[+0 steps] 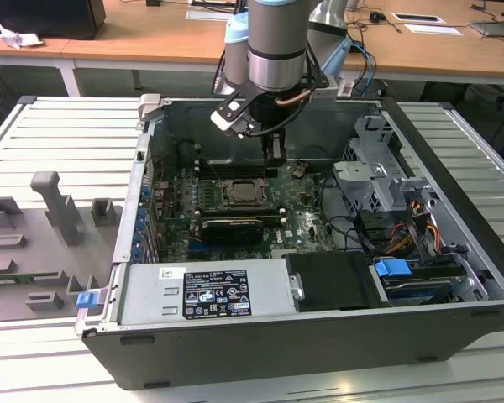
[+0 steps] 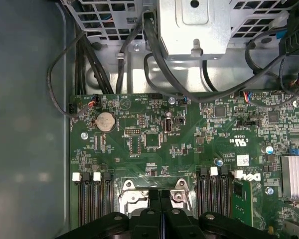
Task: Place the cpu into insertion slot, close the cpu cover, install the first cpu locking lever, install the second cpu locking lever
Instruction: 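Close the cpu cover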
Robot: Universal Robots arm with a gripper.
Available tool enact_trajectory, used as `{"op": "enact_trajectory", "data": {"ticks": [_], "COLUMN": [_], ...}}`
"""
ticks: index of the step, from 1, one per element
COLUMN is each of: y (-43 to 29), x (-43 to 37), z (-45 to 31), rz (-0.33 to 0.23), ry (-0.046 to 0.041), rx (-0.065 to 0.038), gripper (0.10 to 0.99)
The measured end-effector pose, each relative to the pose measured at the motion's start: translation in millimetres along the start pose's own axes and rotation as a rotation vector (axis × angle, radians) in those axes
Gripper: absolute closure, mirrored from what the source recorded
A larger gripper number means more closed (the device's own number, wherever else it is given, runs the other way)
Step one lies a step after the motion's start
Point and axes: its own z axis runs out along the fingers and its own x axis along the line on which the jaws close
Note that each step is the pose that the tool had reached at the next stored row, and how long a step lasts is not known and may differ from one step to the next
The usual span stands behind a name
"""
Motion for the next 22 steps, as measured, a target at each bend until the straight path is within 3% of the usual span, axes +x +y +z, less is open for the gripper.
{"op": "enact_trajectory", "data": {"ticks": [22], "y": [-13.5], "x": [-0.4], "z": [-0.1], "rz": [0.000], "ry": [-0.0001], "rx": [0.000], "gripper": [0.980]}}
